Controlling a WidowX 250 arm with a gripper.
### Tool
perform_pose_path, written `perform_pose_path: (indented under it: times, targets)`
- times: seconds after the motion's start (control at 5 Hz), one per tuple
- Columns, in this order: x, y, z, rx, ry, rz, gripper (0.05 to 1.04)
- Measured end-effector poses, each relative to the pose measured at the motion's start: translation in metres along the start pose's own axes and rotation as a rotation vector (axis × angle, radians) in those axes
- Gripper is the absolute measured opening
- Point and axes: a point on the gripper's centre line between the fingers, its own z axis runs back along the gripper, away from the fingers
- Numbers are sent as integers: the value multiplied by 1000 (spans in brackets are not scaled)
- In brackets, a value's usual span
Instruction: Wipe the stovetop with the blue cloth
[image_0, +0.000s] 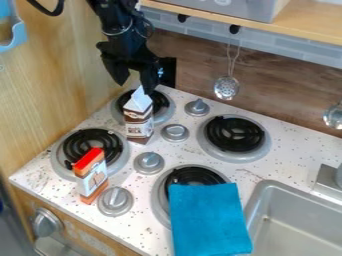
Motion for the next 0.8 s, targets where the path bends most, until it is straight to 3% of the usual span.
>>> perform_pose_path:
  times: [0.2,0.4,0.6,0.8]
  targets:
    - [-9,-1,-11,-8,41,1,1010]
    - [-29,-29,-14,-31,71,-63,1010]
    - [-35,-74,-1,-48,31,-176,1010]
    - [-41,-116,-5,-40,6,-260,1010]
